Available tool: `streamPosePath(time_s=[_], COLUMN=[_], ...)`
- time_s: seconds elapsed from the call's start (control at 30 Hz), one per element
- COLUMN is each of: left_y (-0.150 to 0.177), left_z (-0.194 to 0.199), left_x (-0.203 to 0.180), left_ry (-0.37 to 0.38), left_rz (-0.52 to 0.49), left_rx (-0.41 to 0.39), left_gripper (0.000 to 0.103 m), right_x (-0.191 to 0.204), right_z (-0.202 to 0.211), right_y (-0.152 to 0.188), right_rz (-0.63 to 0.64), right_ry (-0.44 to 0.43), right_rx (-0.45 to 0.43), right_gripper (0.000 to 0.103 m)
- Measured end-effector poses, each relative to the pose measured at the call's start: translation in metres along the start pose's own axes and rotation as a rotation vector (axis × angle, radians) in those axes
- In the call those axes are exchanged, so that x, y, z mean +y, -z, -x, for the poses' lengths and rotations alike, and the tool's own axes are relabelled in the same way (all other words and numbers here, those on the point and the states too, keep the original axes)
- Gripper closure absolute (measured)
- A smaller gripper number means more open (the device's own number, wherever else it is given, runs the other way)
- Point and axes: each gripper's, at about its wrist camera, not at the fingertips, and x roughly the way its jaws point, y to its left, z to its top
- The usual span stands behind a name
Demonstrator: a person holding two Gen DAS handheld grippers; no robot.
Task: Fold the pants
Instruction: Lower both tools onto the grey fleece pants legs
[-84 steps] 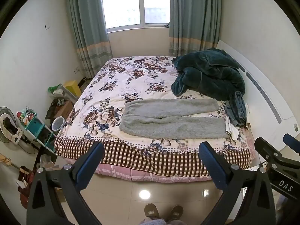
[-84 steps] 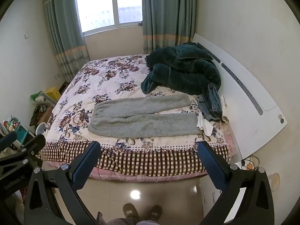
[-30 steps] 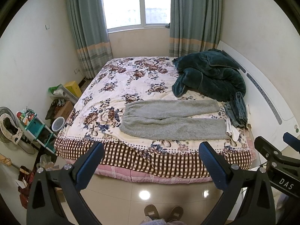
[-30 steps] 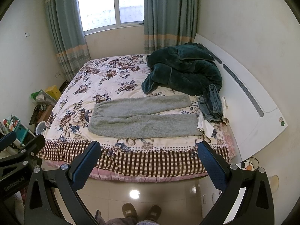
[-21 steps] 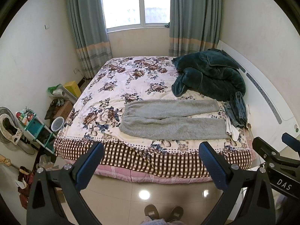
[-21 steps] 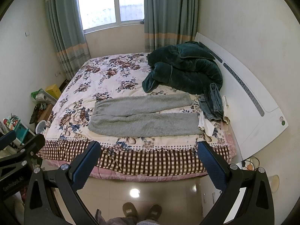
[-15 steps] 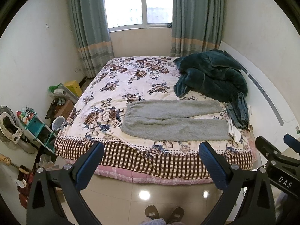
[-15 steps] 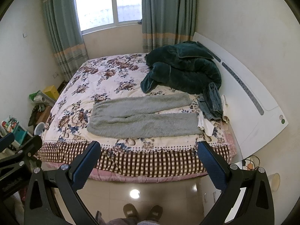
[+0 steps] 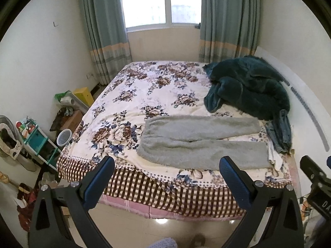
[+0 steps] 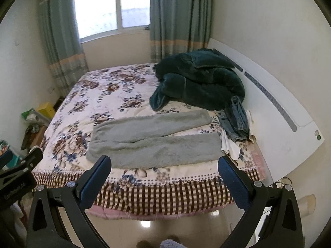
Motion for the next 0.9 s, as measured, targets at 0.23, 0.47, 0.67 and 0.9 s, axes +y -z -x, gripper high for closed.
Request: streamPosePath(time_s=[0.23, 0.47, 0.67, 0.9], left_y=[-0.048, -0.116, -0.140, -0.142], left_z=[-0.087, -0.231, -0.426, -0.654], left_x=[-0.027, -0.059, -0.091, -0.118], left_ry=[-0.052, -0.136, -0.131, -0.100], left_rz=[-0.016, 0.031, 0.126, 0.281], left_rx=[0.061, 0.199, 0.488, 0.750], left_gripper=[0.000, 0.000, 0.000, 0.000], right_x=[-0.007, -0.026, -0.050, -0.085], right_z=[-0.127, -0.336, -0.558, -0.809], right_y=[-0.060, -0.129, -0.166, -0.181], right_rz=[-0.046, -0.070, -0.166, -0.366], right_ry=[0.007, -0.059, -0.077, -0.069], right_rx=[0.083, 0.274, 0.470, 0.664], right_gripper=[0.000, 0.000, 0.000, 0.000])
